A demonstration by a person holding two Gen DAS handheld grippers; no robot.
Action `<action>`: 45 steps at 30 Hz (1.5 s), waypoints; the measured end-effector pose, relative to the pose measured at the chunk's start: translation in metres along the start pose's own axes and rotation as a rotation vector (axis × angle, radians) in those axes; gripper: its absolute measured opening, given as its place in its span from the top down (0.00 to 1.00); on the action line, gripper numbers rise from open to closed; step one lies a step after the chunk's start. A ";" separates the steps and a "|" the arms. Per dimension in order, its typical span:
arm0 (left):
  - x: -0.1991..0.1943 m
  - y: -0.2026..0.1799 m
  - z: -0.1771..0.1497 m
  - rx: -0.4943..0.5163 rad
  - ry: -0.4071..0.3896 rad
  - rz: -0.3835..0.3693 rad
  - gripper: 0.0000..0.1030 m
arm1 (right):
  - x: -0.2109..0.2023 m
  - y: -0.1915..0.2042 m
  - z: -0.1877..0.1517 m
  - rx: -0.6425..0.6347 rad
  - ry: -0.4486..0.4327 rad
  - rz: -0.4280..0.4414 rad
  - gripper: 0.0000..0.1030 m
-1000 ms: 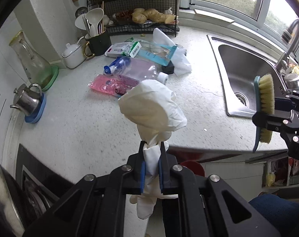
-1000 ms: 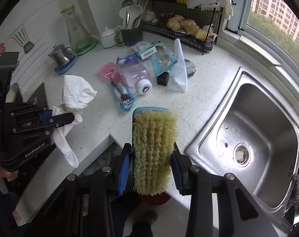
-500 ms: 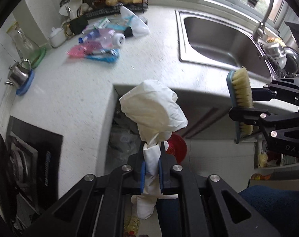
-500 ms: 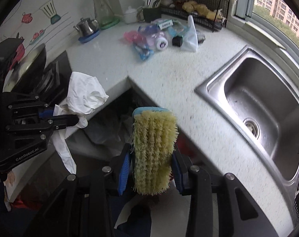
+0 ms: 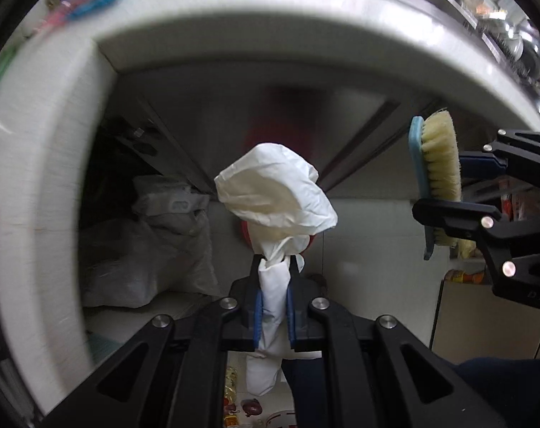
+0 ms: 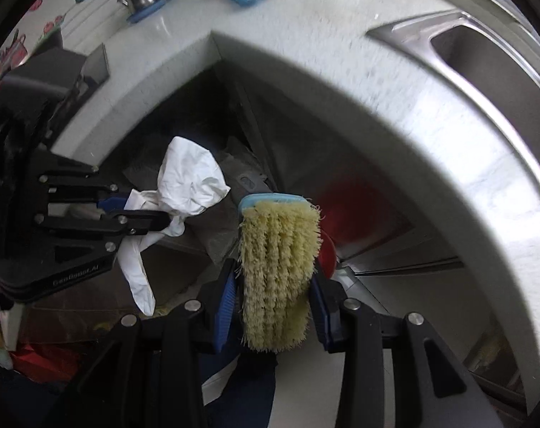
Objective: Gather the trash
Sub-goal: 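Lower the gloves and brush down over the red bin, then open the left tool to drop the gloves while the right tool releases the brush into the bin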
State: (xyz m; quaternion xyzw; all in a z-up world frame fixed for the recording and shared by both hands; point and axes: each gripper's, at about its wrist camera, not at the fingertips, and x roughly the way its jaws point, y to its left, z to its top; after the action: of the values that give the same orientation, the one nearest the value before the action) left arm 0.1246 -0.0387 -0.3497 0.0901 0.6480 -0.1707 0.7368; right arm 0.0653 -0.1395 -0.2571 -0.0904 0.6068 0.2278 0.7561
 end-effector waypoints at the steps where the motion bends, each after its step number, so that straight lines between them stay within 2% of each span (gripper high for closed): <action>1: 0.010 -0.001 -0.001 0.014 0.006 0.004 0.91 | 0.013 -0.003 -0.002 -0.003 0.004 0.007 0.65; 4: 0.052 0.002 -0.004 0.047 0.025 0.022 0.91 | 0.054 -0.012 -0.008 -0.013 0.028 0.004 0.65; 8: 0.111 0.008 -0.009 0.025 0.041 0.010 0.91 | 0.110 -0.026 -0.017 -0.015 0.043 -0.009 0.65; 11: 0.153 0.008 -0.013 0.039 0.050 -0.003 0.91 | 0.148 -0.036 -0.021 -0.006 0.051 0.013 0.65; 21: 0.265 0.013 -0.012 0.111 0.020 -0.004 0.91 | 0.284 -0.065 -0.032 -0.040 0.057 0.059 0.65; 25: 0.315 0.018 -0.013 0.122 0.025 -0.037 0.91 | 0.328 -0.078 -0.031 -0.016 0.062 0.081 0.65; 31: 0.363 0.020 -0.017 0.144 0.042 -0.047 0.91 | 0.372 -0.077 -0.034 -0.022 0.045 0.099 0.65; 37: 0.382 0.020 -0.017 0.143 0.053 -0.055 0.72 | 0.385 -0.076 -0.039 -0.044 0.035 0.121 0.65; 39: 0.387 0.023 -0.018 0.135 0.057 -0.061 0.62 | 0.388 -0.080 -0.040 -0.042 0.035 0.127 0.65; 43: 0.391 0.028 -0.018 0.122 0.051 -0.043 0.51 | 0.388 -0.078 -0.049 -0.059 0.042 0.133 0.65; 45: 0.390 0.030 -0.018 0.111 0.045 -0.047 0.37 | 0.383 -0.081 -0.055 -0.070 0.041 0.134 0.65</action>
State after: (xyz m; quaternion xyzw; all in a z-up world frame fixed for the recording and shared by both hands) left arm 0.1587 -0.0566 -0.7392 0.1191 0.6559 -0.2215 0.7117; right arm 0.1154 -0.1436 -0.6491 -0.0807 0.6183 0.2970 0.7231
